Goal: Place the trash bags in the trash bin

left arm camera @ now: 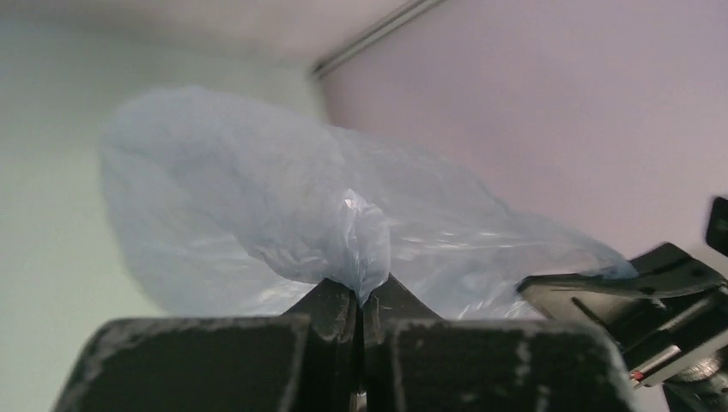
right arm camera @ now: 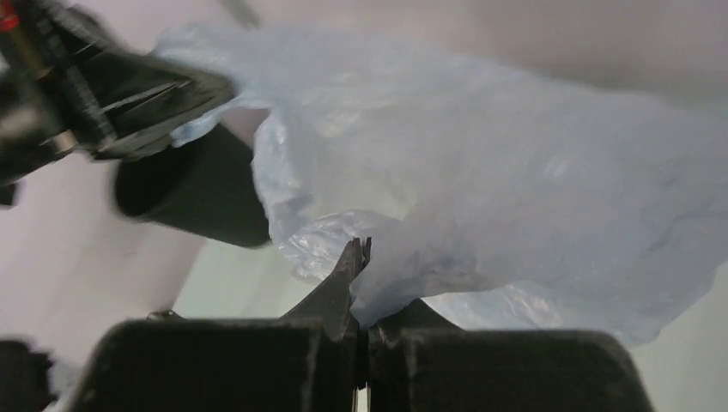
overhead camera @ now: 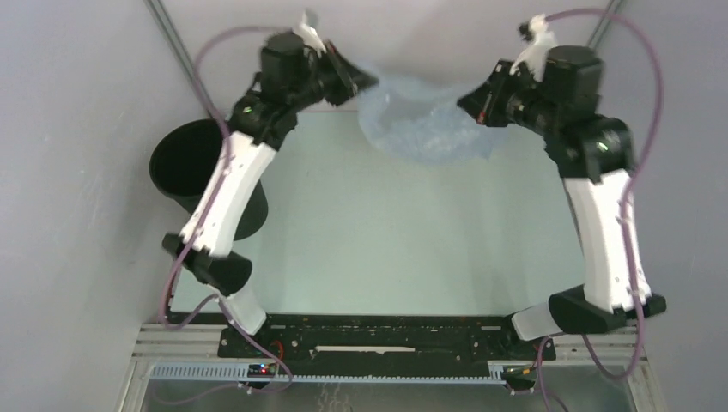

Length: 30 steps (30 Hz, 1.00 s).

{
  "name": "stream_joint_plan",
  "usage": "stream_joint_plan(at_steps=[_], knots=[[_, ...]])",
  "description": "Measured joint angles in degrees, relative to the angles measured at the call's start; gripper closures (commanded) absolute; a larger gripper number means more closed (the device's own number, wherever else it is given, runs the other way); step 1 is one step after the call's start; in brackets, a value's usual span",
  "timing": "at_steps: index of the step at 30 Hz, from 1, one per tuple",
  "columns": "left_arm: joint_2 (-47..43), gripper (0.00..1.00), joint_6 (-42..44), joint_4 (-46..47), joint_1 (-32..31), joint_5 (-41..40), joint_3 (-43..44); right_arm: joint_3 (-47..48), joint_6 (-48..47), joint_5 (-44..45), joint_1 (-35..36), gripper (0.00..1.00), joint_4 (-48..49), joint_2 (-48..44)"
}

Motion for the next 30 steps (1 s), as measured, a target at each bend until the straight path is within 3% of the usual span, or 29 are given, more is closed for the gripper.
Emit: stream_joint_plan(at_steps=[2,4,5,6,10,14,17,19,22,25,30], knots=[[-2.1,1.00,4.4,2.6,-3.9,-3.9,10.1,10.7,-2.5,0.5,4.4,1.00,1.5,-0.9],[-10.0,1.00,7.4,5.9,-7.8,-6.4,8.3,8.8,-4.0,-1.2,7.6,1.00,5.8,-9.0],[-19.0,1.00,9.0,8.9,-9.4,-7.6,0.4,4.5,-4.3,-1.5,7.8,1.00,7.9,-13.9],[-21.7,1.00,9.3,8.8,-10.5,-8.1,-2.3,0.2,-4.4,-1.4,7.7,1.00,8.7,-18.2],[-41.3,1.00,8.5,16.3,-6.7,-12.3,-30.2,-24.5,-4.4,-3.4,6.4,1.00,16.8,-33.9],[-39.8,1.00,4.5,16.1,-3.3,-11.2,-54.7,-49.0,-3.8,-3.2,7.2,1.00,16.8,-28.7],[-34.1,1.00,1.9,11.0,-3.4,-10.4,-68.1,-63.7,-3.0,-1.7,10.6,1.00,13.0,-21.5],[-35.7,1.00,0.2,6.1,-4.0,-9.9,-73.1,-69.7,-1.7,-0.6,15.0,1.00,7.4,-23.1],[-39.5,1.00,-0.8,5.7,-4.3,-9.0,-72.1,-67.5,-0.4,-0.5,17.4,1.00,5.4,-30.3],[-38.4,1.00,-0.7,6.0,-4.3,-8.2,-65.0,-58.4,-0.4,-1.2,13.2,1.00,5.9,-31.1],[-25.9,1.00,1.2,3.8,-4.3,-5.6,-36.2,-32.0,-3.0,-1.6,6.6,1.00,2.0,-20.3]])
